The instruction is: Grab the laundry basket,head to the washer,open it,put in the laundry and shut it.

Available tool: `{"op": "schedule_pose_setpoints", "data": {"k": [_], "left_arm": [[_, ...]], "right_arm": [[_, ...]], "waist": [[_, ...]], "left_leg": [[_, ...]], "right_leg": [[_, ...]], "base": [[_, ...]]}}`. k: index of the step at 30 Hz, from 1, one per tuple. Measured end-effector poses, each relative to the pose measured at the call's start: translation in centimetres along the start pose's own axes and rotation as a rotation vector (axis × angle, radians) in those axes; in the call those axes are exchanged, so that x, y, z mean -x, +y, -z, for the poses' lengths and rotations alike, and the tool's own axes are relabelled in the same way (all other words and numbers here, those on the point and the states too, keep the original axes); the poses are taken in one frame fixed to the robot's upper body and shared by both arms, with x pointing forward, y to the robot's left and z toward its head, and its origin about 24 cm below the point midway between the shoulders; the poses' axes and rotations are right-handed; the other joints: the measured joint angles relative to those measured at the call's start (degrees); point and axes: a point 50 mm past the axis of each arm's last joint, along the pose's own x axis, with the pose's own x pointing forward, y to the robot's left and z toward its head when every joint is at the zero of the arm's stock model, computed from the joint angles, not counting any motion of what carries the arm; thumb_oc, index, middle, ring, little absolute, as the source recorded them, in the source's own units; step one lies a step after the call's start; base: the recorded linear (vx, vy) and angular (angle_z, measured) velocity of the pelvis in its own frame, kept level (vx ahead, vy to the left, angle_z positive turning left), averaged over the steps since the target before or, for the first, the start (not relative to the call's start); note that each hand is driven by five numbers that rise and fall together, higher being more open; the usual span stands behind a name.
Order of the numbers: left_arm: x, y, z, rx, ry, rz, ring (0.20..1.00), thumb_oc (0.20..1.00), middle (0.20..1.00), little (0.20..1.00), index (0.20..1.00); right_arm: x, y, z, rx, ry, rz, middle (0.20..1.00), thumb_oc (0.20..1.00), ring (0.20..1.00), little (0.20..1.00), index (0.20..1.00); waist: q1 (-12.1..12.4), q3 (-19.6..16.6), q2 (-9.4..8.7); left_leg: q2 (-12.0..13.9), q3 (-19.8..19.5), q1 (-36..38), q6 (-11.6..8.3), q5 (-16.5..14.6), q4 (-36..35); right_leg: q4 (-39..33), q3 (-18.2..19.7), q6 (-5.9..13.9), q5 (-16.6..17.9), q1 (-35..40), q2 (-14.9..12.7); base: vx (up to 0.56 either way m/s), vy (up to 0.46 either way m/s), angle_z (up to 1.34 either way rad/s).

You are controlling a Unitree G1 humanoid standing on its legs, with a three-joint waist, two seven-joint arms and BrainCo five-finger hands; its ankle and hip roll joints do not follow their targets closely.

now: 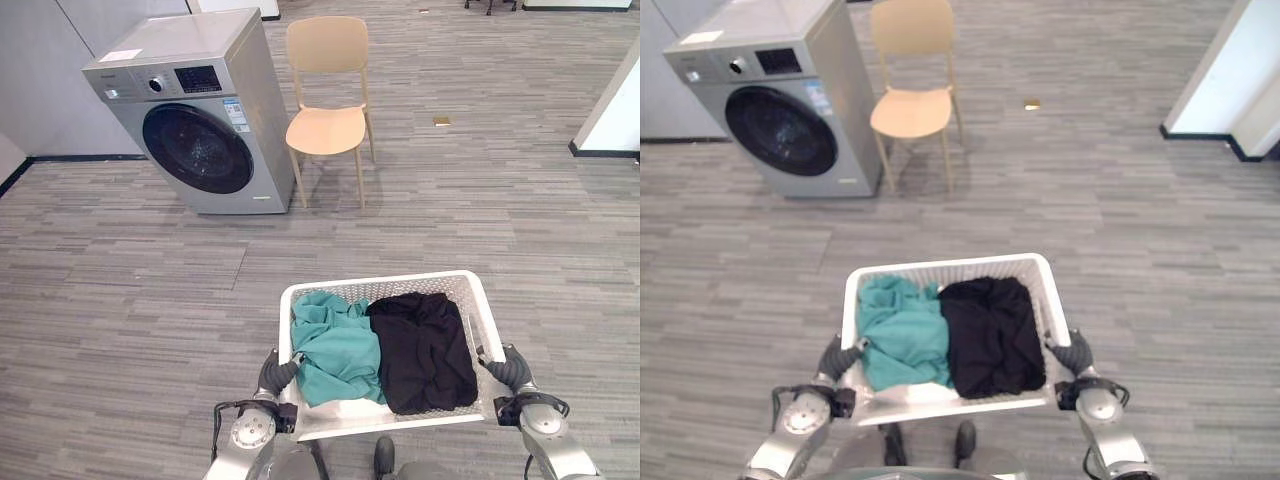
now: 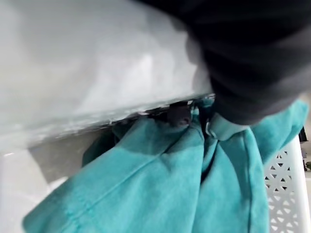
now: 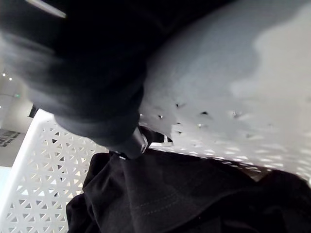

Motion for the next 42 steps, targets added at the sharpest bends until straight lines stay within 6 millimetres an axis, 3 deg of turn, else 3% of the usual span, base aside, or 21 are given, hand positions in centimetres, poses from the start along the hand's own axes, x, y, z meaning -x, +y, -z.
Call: {"op": "schedule_pose_setpoints", "data": {"k": [4,7,9,10,14,16,18,20,21,23,26,29,30,31,33,34,35,36,39,40,42], "left_arm": [[-0.1,0.2,0.7,-0.005,0.042,-0.01,0.2,0.2,0.2,0.2,0.2],[-0.1,0.1,0.7,-0.002,0.04,-0.004,0.2,0.2,0.2,0.2,0.2],[-0.2,0.0,0.5,-0.004,0.036,0.001,0.2,0.2,0.2,0.2,0.2],[-0.5,0.3,0.3,-0.016,0.034,-0.004,0.2,0.2,0.2,0.2,0.2],[-0.8,1.8,-1.2,-0.078,-0.02,-0.017,0.2,0.2,0.2,0.2,0.2],[-0.8,2.5,-1.6,-0.076,-0.038,-0.055,0.2,0.2,0.2,0.2,0.2],[-0.8,3.2,-1.9,-0.075,-0.054,-0.088,0.2,0.2,0.2,0.2,0.2],[-0.7,3.2,-2.4,-0.077,-0.079,-0.083,0.2,0.2,0.2,0.2,0.2],[-0.6,3.2,-2.2,-0.077,-0.071,-0.083,0.2,0.2,0.2,0.2,0.2],[-0.3,2.7,-1.2,-0.055,-0.033,-0.084,0.2,0.2,0.2,0.2,0.2],[-0.2,2.3,-0.2,-0.036,0.005,-0.076,0.2,0.2,0.2,0.2,0.2],[0.1,1.8,0.2,-0.029,0.016,-0.061,0.2,0.2,0.2,0.2,0.2],[0.1,1.0,0.2,-0.018,0.014,-0.04,0.2,0.2,0.2,0.2,0.2],[0.0,0.8,0.3,-0.011,0.018,-0.038,0.2,0.2,0.2,0.2,0.2],[-0.1,0.2,0.4,-0.01,0.026,-0.015,0.2,0.2,0.2,0.2,0.2],[0.1,0.1,0.6,-0.007,0.03,-0.016,0.2,0.2,0.2,0.2,0.2],[0.5,-0.2,1.0,0.017,0.04,-0.023,0.2,0.2,0.2,0.2,0.2],[0.4,-0.1,0.7,0.013,0.027,-0.021,0.2,0.2,0.2,0.2,0.2],[0.1,0.4,0.0,0.006,0.002,-0.03,0.2,0.2,0.2,0.2,0.2],[0.0,0.3,0.0,0.007,0.001,-0.029,0.2,0.2,0.2,0.2,0.2],[-0.1,0.2,0.0,0.007,0.005,-0.025,0.2,0.2,0.2,0.2,0.2]], "right_arm": [[0.4,0.3,0.7,0.004,0.028,-0.004,0.2,0.2,0.2,0.2,0.2],[0.4,0.1,0.8,0.007,0.031,0.0,0.2,0.2,0.2,0.2,0.2],[0.5,0.1,1.0,0.005,0.038,0.002,0.2,0.2,0.2,0.2,0.2],[0.8,0.5,1.2,-0.011,0.05,0.001,0.2,0.2,0.2,0.2,0.2],[0.7,1.0,-0.1,-0.023,-0.002,-0.015,0.2,0.2,0.2,0.2,0.2],[0.2,1.9,-1.1,-0.039,-0.036,-0.034,0.2,0.2,0.2,0.2,0.2],[-0.3,2.1,-2.1,-0.04,-0.07,-0.04,0.2,0.2,0.2,0.2,0.2],[-0.2,1.9,-2.0,-0.034,-0.067,-0.038,0.2,0.2,0.2,0.2,0.2],[-0.2,1.9,-2.0,-0.034,-0.067,-0.039,0.2,0.2,0.2,0.2,0.2],[-0.2,1.8,-1.9,-0.022,-0.064,-0.041,0.2,0.2,0.2,0.2,0.2],[0.0,1.8,-0.9,-0.015,-0.022,-0.046,0.2,0.2,0.2,0.2,0.2],[0.2,1.6,-0.3,-0.016,0.0,-0.042,0.2,0.2,0.2,0.2,0.2],[0.5,1.1,0.5,-0.012,0.028,-0.028,0.2,0.2,0.2,0.2,0.2],[0.3,1.0,0.7,-0.014,0.04,-0.023,0.2,0.2,0.2,0.2,0.2],[0.4,0.3,0.9,-0.005,0.045,-0.021,0.2,0.2,0.2,0.2,0.2],[0.5,0.2,0.7,0.0,0.03,-0.025,0.2,0.2,0.2,0.2,0.2],[0.2,-0.1,0.2,0.009,0.009,-0.021,0.2,0.2,0.2,0.2,0.2],[-0.1,-0.2,-0.3,0.008,-0.006,-0.018,0.2,0.2,0.2,0.2,0.2],[-0.5,0.0,-1.0,0.002,-0.031,-0.018,0.2,0.2,0.2,0.2,0.2],[-0.5,0.0,-0.9,0.001,-0.026,-0.015,0.2,0.2,0.2,0.2,0.2],[-0.3,0.2,-0.6,-0.004,-0.015,-0.013,0.2,0.2,0.2,0.2,0.2]], "waist": [[0.7,0.2,0.74],[1.5,0.6,-0.42],[1.3,0.4,-0.41],[1.0,0.0,-1.61],[1.0,-0.2,-2.57],[1.7,0.3,-1.61],[0.9,1.5,0.72],[0.1,1.6,0.43],[0.1,1.6,0.16],[-0.1,1.9,0.02],[-0.9,2.0,-0.12],[-2.2,1.8,0.23],[-1.5,1.2,1.47],[-1.9,1.2,1.49],[-2.1,1.1,1.47],[-1.4,0.8,0.95],[-1.1,0.1,1.92],[-0.9,-0.1,2.4],[-0.1,0.5,0.32],[0.1,0.8,-0.93],[0.1,0.7,-0.61]], "left_leg": [[-0.4,-4.2,-3.1,2.06,4.2,-6.9],[-1.5,-3.1,-3.9,2.6,5.1,0.0],[-2.6,-2.2,-3.1,5.47,6.0,4.7],[-4.9,-1.9,-2.2,8.9,5.6,6.8],[-9.8,-1.7,3.4,11.53,3.5,0.8],[-11.0,-2.4,8.7,14.64,0.9,-1.2],[-10.7,-4.9,13.6,11.79,0.8,-5.1],[-11.5,-4.6,15.9,11.08,-1.2,-6.3],[-12.1,-4.0,16.6,11.07,-1.2,-6.4],[-13.2,-3.1,19.7,9.08,-5.8,-6.5],[-14.1,-3.7,23.6,8.7,-8.6,-5.8],[-13.8,-6.4,28.6,6.39,-11.2,-5.8],[-11.6,-8.1,31.3,4.6,-13.2,-3.1],[-11.0,-9.4,30.6,3.68,-13.1,1.0],[-8.3,-8.1,22.9,0.98,-11.1,21.7],[-7.5,-7.9,20.5,0.32,-11.8,27.1],[-5.5,-8.1,17.5,-0.05,-12.1,30.4],[-3.4,-6.9,13.7,0.66,-12.5,34.5],[-3.6,-3.7,9.0,1.27,-12.5,27.3],[-4.4,-3.4,7.6,1.95,-11.3,17.7],[-5.1,-3.8,6.7,1.32,-6.4,4.0]], "right_leg": [[0.1,1.5,-0.01,-2.9,5.4,1.5],[0.1,3.9,2.55,-7.3,12.1,-1.9],[0.7,4.2,3.97,-8.8,14.9,-3.6],[9.3,3.3,4.52,-10.2,12.1,-6.6],[40.5,4.2,4.54,-7.3,-2.8,-14.1],[44.5,5.6,3.52,-9.5,-9.5,-14.5],[43.3,8.2,3.87,-11.9,-16.9,-9.3],[39.3,8.0,4.27,-11.7,-22.6,-7.1],[36.5,7.7,4.37,-11.3,-24.4,-7.2],[23.3,1.3,5.26,-8.8,-30.1,-7.1],[13.0,1.3,5.62,-3.2,-32.4,-6.6],[13.1,1.6,5.2,-1.7,-30.2,-7.0],[16.6,1.3,1.69,4.5,-28.4,-6.3],[18.0,0.8,1.68,4.5,-27.5,-6.6],[14.6,-0.9,0.46,5.1,-21.7,-6.5],[12.9,0.3,-1.82,8.1,-19.4,-6.4],[11.2,0.4,-5.38,7.1,-16.8,-3.9],[9.1,0.9,-6.38,6.3,-15.1,-2.6],[4.3,2.3,-5.1,7.5,-9.8,-2.2],[1.1,3.1,-4.65,6.5,-6.7,-1.8],[0.1,2.4,-4.1,4.9,-4.7,-1.3]], "base": [[0.44,0.172,-0.23],[0.8,0.373,-0.6],[0.36,0.264,-0.2],[0.31,0.309,0.03],[0.28,0.243,0.04],[0.46,0.263,-0.1],[0.28,0.101,0.41],[0.26,0.027,0.52],[0.4,0.004,0.37],[0.48,-0.049,0.27],[0.35,-0.077,0.27],[0.39,-0.154,0.55],[0.44,-0.277,0.86],[0.43,-0.28,0.96],[0.15,-0.134,0.64],[0.32,-0.202,-0.04],[0.24,-0.136,-0.25],[0.23,-0.083,-0.35],[0.24,-0.012,-0.34],[0.3,0.038,-0.3],[0.21,0.027,-0.21]]}}
